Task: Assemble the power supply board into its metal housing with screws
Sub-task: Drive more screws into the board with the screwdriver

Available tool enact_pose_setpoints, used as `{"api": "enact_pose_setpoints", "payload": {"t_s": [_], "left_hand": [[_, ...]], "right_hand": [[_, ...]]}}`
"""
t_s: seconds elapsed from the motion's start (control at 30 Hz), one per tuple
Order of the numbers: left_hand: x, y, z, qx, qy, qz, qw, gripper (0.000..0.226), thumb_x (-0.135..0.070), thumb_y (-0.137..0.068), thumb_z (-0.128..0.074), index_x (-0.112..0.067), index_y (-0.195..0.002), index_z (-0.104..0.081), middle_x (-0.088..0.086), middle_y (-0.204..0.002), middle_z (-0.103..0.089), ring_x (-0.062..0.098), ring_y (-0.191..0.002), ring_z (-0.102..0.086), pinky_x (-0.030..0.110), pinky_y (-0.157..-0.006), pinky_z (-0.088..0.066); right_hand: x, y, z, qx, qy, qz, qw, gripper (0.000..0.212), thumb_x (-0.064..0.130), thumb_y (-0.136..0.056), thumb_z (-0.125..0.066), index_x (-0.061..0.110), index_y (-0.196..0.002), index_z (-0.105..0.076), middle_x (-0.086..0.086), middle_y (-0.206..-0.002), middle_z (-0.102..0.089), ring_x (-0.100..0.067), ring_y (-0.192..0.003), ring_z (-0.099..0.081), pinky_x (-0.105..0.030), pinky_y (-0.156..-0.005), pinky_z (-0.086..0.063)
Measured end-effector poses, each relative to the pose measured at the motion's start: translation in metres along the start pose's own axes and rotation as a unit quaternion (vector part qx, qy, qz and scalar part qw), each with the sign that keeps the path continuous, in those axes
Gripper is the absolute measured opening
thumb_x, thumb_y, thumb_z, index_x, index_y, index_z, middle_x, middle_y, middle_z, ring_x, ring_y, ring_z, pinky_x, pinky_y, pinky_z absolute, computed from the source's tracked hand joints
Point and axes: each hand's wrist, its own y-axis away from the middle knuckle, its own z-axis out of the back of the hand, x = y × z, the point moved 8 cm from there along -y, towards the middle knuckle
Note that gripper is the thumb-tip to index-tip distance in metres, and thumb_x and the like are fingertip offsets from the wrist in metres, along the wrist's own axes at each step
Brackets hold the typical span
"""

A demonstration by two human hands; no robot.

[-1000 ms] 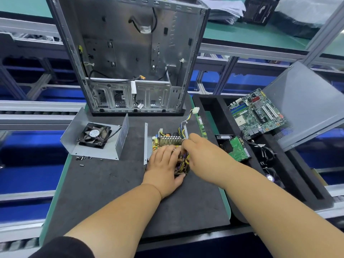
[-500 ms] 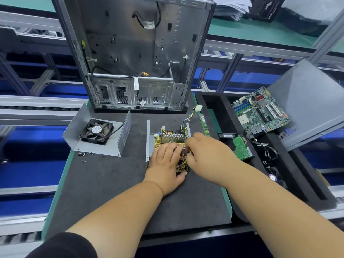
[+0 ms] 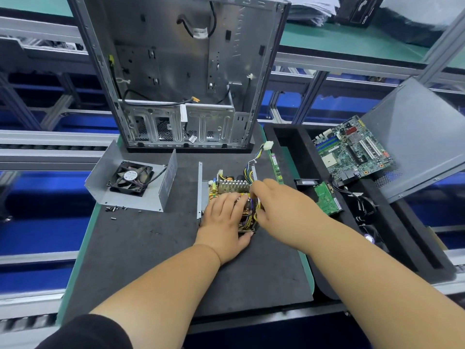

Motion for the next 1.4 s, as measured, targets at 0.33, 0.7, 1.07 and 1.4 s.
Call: {"api": "enact_pose_setpoints", "payload": {"t_s": [0.33,0.7,1.07,1.4], "left_hand": [[0.001,0.0,0.001,0.009,-0.004,0.009,1.0,0.088,-0.054,-0.066,-0.074,-0.013,-0.139,-0.051,0.006,-0.136,-0.054,0.026,-0.129,-0.034,0.042,-0.112,-0.02],[0.001,0.0,0.0,0.016,-0.021,0.01,1.0,0.089,-0.056,-0.065,-0.074,-0.012,-0.14,-0.051,0.006,-0.136,-0.054,0.026,-0.129,-0.034,0.042,-0.112,-0.02],[0.0,0.0,0.003,0.004,-0.014,0.007,1.0,0.089,-0.056,-0.065,-0.073,-0.012,-0.139,-0.051,0.006,-0.135,-0.055,0.027,-0.127,-0.04,0.041,-0.112,-0.022],[0.001,0.001,0.001,0.019,-0.003,0.014,1.0,0.087,-0.054,-0.068,-0.072,-0.012,-0.141,-0.05,0.006,-0.138,-0.053,0.029,-0.13,-0.045,0.043,-0.113,-0.022]], "right_hand": [[-0.002,0.0,-0.005,-0.016,0.052,-0.008,0.999,0.021,0.032,-0.099,-0.041,0.016,-0.112,-0.045,-0.001,-0.104,-0.049,-0.027,-0.095,-0.055,-0.037,-0.072,-0.044],[-0.009,-0.001,-0.008,-0.033,0.062,-0.047,0.996,0.018,0.04,-0.098,-0.044,0.025,-0.106,-0.051,0.003,-0.095,-0.06,-0.027,-0.083,-0.06,-0.03,-0.059,-0.032],[-0.014,-0.005,-0.011,0.0,0.033,-0.085,0.996,0.024,0.036,-0.101,-0.046,0.021,-0.091,-0.031,0.003,-0.078,-0.037,-0.025,-0.075,-0.044,-0.032,-0.061,-0.032],[-0.005,0.001,-0.01,0.029,0.031,-0.066,0.997,0.024,0.02,-0.095,-0.05,0.02,-0.094,-0.026,0.0,-0.088,-0.038,-0.028,-0.078,-0.047,-0.033,-0.06,-0.033]]}}
